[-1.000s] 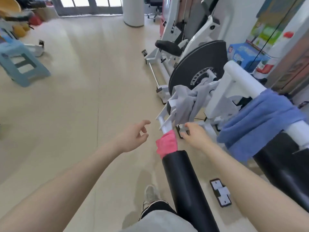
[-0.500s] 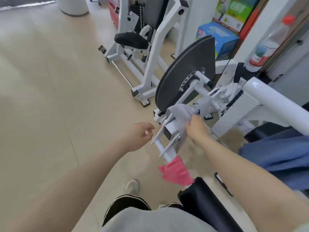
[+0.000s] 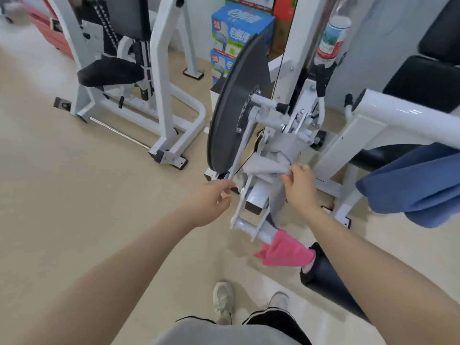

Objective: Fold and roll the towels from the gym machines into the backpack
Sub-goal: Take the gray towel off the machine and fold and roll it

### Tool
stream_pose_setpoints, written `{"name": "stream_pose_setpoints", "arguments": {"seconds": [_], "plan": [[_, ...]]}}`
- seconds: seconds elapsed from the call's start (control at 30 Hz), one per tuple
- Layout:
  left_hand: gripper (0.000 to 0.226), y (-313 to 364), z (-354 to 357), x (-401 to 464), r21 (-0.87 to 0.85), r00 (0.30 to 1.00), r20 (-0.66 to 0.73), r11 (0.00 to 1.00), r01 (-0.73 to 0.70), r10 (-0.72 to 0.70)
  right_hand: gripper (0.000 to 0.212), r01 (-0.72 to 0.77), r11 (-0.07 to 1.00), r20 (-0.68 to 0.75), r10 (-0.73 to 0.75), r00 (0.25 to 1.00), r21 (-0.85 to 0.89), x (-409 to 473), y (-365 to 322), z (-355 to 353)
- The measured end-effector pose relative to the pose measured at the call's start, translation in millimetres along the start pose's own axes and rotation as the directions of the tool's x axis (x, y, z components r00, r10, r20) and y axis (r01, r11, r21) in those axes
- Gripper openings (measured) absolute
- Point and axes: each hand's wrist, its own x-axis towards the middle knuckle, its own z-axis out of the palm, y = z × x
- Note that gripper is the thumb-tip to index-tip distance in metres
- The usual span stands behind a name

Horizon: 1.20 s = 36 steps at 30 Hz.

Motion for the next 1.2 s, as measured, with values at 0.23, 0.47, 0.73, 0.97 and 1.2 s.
{"name": "stream_pose_setpoints", "arguments": {"seconds": [0.23, 0.47, 0.73, 0.97, 1.2], "plan": [[0.064, 64.6, 31.0, 37.4, -0.001, 0.915, 0.077, 0.918, -0.398, 0.397, 0.013, -0.158, 0.772, 0.04, 0.17, 0.985, 0.616, -58.8, -4.9, -72.3], [0.034, 150.5, 64.1, 21.6, -0.099, 0.79, 0.041, 0.789, -0.607, 0.612, 0.018, -0.067, 0.42, -0.064, 0.291, 0.955, 0.905, -131.4, 31.1, -142.5], [0.022, 287.1, 164.7, -43.5, -0.259, 0.63, 0.204, 0.662, -0.704, 0.75, 0.02, 0.035, 0.322, -0.174, 0.415, 0.893, 0.946, -268.9, 139.2, -239.8], [0.013, 405.6, 275.4, -106.5, -0.379, 0.624, 0.213, 0.653, -0.656, 0.751, 0.021, -0.283, 0.533, -0.207, 0.682, 0.702, 0.797, -382.4, 269.8, -299.4], [0.019, 502.1, 372.1, -127.7, -0.114, 0.464, 0.252, 0.503, -0.857, 0.849, 0.008, -0.285, 0.913, -0.606, 0.407, 0.684, 0.291, -451.4, 332.8, -339.8]]}}
